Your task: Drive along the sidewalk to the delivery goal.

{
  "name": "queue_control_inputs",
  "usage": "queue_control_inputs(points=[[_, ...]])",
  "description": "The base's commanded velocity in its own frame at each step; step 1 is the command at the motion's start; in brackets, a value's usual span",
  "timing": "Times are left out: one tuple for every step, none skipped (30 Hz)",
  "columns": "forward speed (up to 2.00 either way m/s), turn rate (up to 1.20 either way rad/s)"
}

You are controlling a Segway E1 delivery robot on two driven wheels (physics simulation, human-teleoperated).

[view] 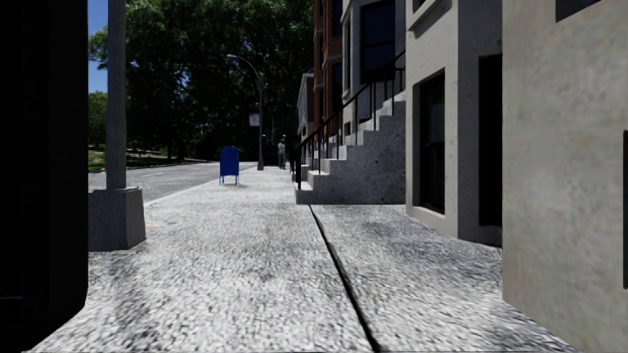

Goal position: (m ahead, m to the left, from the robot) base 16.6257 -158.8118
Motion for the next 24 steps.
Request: queue_control_inputs(points=[[2.0, 0.0], [2.0, 0.08], [2.0, 0.29], [2.0, 0.29], [2.0, 0.55], [2.0, 0.85], [2.0, 1.02], [2.0, 1.08], [2.0, 1.09], [2.0, 1.1], [2.0, 0.34], [2.0, 0.12], [2.0, 0.04], [2.0, 0.04], [2.0, 0.02], [2.0, 0.01], [2.0, 0.01], [2.0, 0.01], [2.0, 0.0], [2.0, 0.0], [2.0, 0.0], [2.0, 0.0], [2.0, 0.0], [2.0, 0.0]])
